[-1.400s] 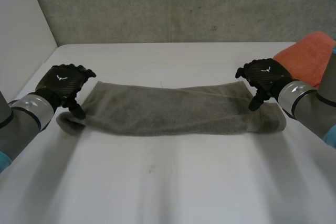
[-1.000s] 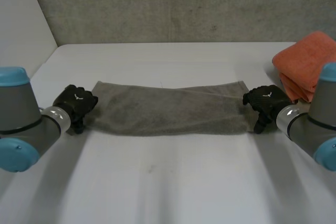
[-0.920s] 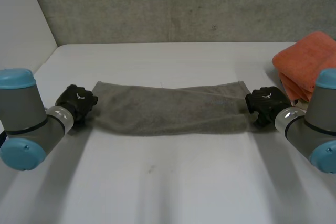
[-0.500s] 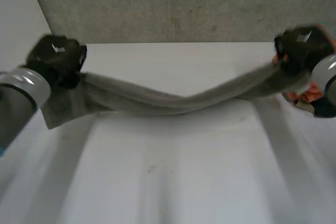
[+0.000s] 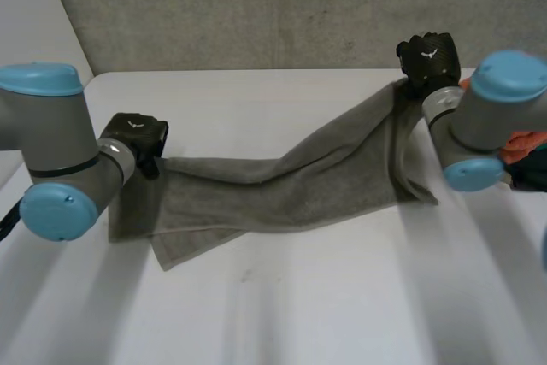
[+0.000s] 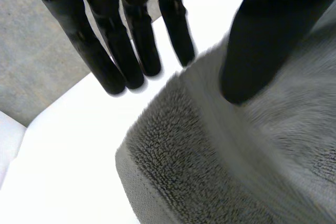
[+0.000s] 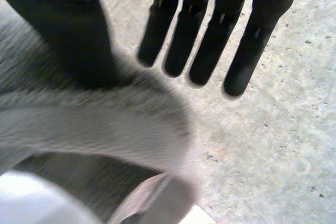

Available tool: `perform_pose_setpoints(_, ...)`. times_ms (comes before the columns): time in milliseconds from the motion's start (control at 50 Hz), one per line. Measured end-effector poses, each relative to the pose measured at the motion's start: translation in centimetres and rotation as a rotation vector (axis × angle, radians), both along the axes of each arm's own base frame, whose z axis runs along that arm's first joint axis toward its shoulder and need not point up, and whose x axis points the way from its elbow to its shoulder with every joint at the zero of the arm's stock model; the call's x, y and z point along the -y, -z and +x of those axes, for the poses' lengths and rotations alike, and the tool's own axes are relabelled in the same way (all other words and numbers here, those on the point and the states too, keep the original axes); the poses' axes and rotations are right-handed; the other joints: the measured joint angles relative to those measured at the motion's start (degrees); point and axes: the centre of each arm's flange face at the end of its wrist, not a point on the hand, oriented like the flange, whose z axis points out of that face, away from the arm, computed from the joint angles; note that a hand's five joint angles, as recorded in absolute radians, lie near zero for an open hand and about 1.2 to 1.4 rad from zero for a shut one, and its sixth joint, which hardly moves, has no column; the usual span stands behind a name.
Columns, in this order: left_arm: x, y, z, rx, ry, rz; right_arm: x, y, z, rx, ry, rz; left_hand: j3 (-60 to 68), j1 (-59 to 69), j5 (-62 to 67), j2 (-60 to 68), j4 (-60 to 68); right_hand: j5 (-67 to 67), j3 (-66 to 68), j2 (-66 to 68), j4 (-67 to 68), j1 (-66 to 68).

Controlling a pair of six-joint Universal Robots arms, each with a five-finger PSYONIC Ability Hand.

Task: Fold the laundry.

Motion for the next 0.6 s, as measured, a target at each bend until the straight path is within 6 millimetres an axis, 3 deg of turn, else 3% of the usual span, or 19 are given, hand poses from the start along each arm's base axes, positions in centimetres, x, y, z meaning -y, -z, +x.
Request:
perform_pose_setpoints(20,0.2,0.1,-0.2,-0.007,-0.003,0.004,0.4,0.8,0.4,0.002,0.011,-0.022,-19.4,-22.5,-19.5,-18.3,-19.7,-12.0,-11.5,-12.0,-11.4,-12.0)
perform_pose_setpoints(60,0.3,-0.1,-0.4,-0.020,-0.006,0.002,0.6,1.4,0.8,0.003,0.022,-0.046,-30.5,-33.8,-30.5,-29.5,-31.2,-28.2,-27.5,-27.8,-27.5,-27.6)
perform_pose_setpoints(100,0.3,-0.7,-0.5,-0.039,-0.013,-0.007,0.7,1.8,1.2,0.003,0.031,-0.068,-39.8,-38.6,-39.0,-38.7,-40.4,-35.8,-36.3,-34.7,-36.2,-33.6)
perform_pose_setpoints(220,-0.1,-3.5,-0.1,-0.081,-0.037,-0.074,0.1,0.2,0.8,-0.012,0.047,-0.065,-40.0,-38.6,-39.0,-39.0,-40.7,-36.0,-37.2,-35.2,-37.1,-33.7)
perform_pose_setpoints(340,-1.8,-5.5,1.0,-0.062,-0.020,-0.135,-2.4,-2.2,-1.3,-0.090,0.031,0.066,-40.0,-38.6,-39.0,-39.0,-40.7,-36.0,-37.2,-35.2,-37.1,-33.7)
perform_pose_setpoints(480,-4.9,-3.7,2.7,0.116,0.083,-0.129,-7.5,-1.1,-4.1,-0.381,-0.100,0.290,-40.0,-38.6,-39.0,-39.0,-40.7,-36.0,-37.1,-35.1,-37.1,-33.6)
perform_pose_setpoints(600,-6.1,-2.1,4.1,0.205,0.140,-0.114,-9.9,0.9,-5.9,-0.607,-0.213,0.324,-40.0,-38.6,-39.0,-39.0,-40.7,-32.0,-32.8,-30.9,-33.6,-30.5)
